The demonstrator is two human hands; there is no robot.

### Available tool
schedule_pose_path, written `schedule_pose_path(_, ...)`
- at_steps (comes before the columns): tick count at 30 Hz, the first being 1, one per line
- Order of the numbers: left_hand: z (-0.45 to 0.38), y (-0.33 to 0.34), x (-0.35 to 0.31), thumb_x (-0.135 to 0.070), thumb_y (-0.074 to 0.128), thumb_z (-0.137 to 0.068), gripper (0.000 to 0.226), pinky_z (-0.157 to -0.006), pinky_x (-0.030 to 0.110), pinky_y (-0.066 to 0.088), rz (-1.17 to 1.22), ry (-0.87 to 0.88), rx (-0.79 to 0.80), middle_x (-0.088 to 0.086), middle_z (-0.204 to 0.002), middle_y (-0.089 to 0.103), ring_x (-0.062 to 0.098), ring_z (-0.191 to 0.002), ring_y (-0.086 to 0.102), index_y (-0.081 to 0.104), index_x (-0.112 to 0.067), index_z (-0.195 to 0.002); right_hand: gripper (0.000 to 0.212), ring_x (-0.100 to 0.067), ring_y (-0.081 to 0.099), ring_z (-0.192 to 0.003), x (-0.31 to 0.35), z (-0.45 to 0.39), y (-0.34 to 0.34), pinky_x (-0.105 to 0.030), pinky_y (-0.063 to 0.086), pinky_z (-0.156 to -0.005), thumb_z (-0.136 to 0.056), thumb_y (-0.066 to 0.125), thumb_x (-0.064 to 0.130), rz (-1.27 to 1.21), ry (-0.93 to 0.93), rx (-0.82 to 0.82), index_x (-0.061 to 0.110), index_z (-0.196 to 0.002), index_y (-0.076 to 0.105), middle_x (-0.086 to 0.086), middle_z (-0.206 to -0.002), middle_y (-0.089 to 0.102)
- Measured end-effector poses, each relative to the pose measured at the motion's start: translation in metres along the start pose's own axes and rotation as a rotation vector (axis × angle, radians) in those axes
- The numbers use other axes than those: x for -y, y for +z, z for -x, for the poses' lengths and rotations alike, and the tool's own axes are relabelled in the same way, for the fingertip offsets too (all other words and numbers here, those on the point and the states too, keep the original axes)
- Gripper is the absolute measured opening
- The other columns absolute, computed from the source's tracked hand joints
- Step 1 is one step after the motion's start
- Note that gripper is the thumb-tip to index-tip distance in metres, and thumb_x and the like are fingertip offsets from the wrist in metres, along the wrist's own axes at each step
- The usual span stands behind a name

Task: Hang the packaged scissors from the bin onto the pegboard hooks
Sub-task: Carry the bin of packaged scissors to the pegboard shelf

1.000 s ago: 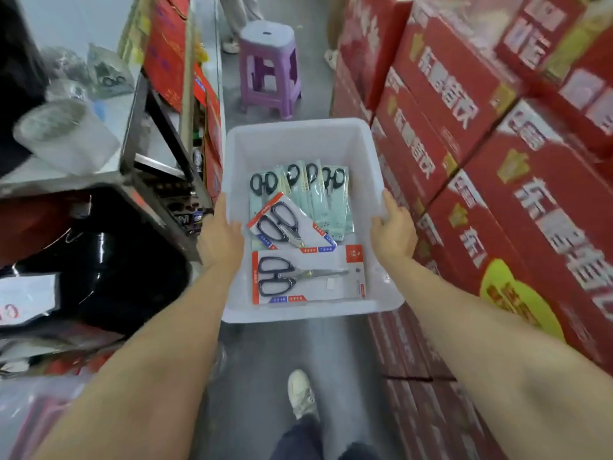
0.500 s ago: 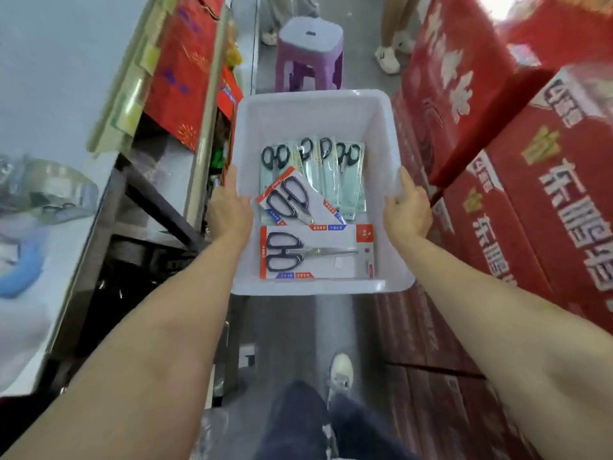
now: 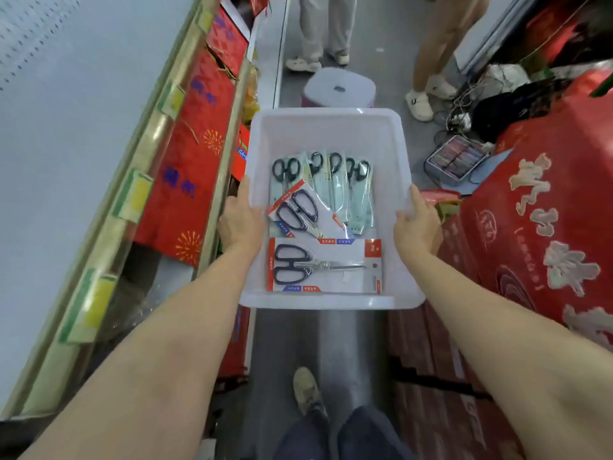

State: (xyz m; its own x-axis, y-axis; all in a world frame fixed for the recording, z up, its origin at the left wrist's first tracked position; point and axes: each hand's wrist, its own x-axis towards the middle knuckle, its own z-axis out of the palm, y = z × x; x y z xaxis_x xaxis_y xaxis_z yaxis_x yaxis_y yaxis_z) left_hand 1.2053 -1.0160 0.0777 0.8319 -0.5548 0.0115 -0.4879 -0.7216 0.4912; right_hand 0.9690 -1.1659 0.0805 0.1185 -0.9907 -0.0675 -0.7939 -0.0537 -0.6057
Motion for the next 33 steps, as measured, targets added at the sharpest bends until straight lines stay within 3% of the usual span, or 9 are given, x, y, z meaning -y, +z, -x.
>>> schedule_pose_path(8, -0.169, 0.043, -0.073, -0.019, 0.053, -0.097, 0.062, -0.094, 0.043, 0.041, 0.024, 0.036, -0.002, 0.021, -0.126, 0.053, 0.039, -0.109, 0.054, 0.028, -0.029, -0.153, 0.051, -0.029, 0.052, -0.095, 0.061, -0.170, 0.041, -0.035, 0.036, -0.079, -0.099, 0.045, 0.021, 0.013, 0.047, -0.002, 0.037, -0.146, 0.035, -0.012, -0.123, 0.050)
schedule_pose_path(13, -0.271, 0.080, -0.110, -0.019, 0.050, -0.097, 0.061, -0.084, 0.041, 0.041, 0.042, 0.032, 0.011, 0.020, -0.117, 0.055, 0.037, -0.102, 0.055, 0.026, -0.031, -0.153, 0.051, -0.033, 0.054, -0.102, 0.095, -0.273, 0.065, -0.041, 0.042, -0.087, -0.099, 0.045, 0.020, 0.009, 0.033, 0.007, 0.036, -0.147, 0.033, -0.012, -0.121, 0.050)
schedule_pose_path(20, -0.410, 0.127, -0.142, -0.019, 0.052, -0.097, 0.062, -0.092, 0.043, 0.044, 0.050, 0.023, 0.048, 0.019, -0.139, 0.050, 0.039, -0.115, 0.055, 0.027, -0.029, -0.153, 0.051, -0.030, 0.052, -0.093, 0.150, -0.404, 0.111, -0.042, 0.043, -0.087, -0.099, 0.045, 0.020, 0.011, 0.058, 0.027, 0.038, -0.145, 0.033, -0.011, -0.120, 0.050)
schedule_pose_path(28, -0.567, 0.192, -0.171, -0.019, 0.056, -0.096, 0.062, -0.083, 0.046, 0.048, -0.008, 0.070, 0.066, 0.022, -0.120, 0.059, 0.039, -0.106, 0.058, 0.030, -0.024, -0.152, 0.052, -0.027, 0.053, -0.087, 0.186, -0.542, 0.191, -0.041, 0.044, -0.083, -0.099, 0.044, 0.021, 0.029, 0.123, 0.027, 0.037, -0.147, 0.032, -0.011, -0.115, 0.051)
schedule_pose_path(33, -0.644, 0.231, -0.196, -0.018, 0.056, -0.098, 0.060, -0.077, 0.037, 0.044, -0.026, 0.083, 0.098, 0.020, -0.114, 0.060, 0.035, -0.101, 0.060, 0.030, -0.024, -0.152, 0.051, -0.023, 0.047, -0.080, 0.195, -0.616, 0.227, -0.033, 0.037, -0.074, -0.100, 0.045, 0.021, 0.052, 0.137, 0.011, 0.036, -0.147, 0.032, -0.010, -0.111, 0.052)
